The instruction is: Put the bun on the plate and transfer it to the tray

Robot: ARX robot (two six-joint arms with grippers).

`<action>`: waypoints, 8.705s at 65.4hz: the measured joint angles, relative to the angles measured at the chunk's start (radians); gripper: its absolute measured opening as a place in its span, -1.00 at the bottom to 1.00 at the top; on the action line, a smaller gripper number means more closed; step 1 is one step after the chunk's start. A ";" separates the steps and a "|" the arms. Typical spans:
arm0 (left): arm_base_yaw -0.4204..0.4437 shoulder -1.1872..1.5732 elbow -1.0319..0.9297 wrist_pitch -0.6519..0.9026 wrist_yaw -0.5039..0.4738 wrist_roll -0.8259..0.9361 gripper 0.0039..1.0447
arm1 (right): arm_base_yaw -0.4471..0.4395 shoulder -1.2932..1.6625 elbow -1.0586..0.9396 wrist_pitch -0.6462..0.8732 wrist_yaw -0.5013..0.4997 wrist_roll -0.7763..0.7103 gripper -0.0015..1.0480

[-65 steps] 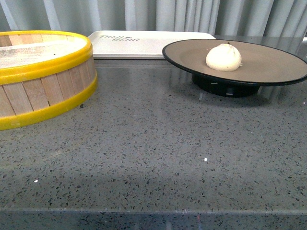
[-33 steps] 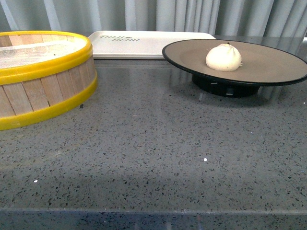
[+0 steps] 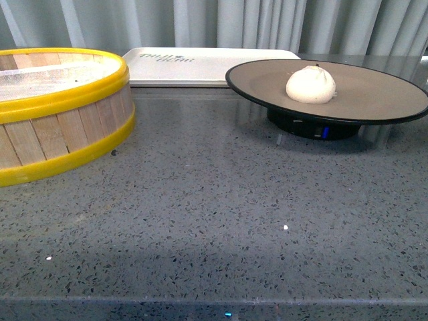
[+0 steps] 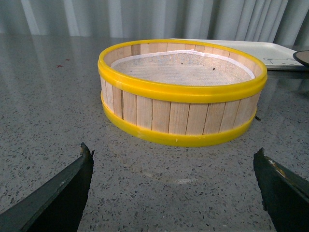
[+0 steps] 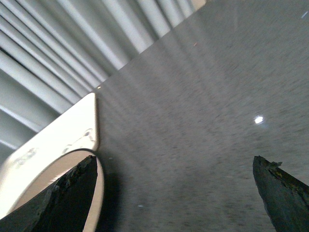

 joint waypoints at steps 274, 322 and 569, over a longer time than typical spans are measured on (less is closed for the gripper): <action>0.000 0.000 0.000 0.000 0.000 0.000 0.88 | 0.379 1.584 2.182 -0.851 -0.364 0.576 -0.94; 0.000 0.000 0.000 0.000 0.000 0.000 0.88 | 0.358 1.405 1.920 -0.753 -0.340 0.581 0.86; 0.000 0.000 0.000 0.000 0.000 0.000 0.88 | 0.261 -1.158 -0.666 -0.296 0.183 -0.589 0.75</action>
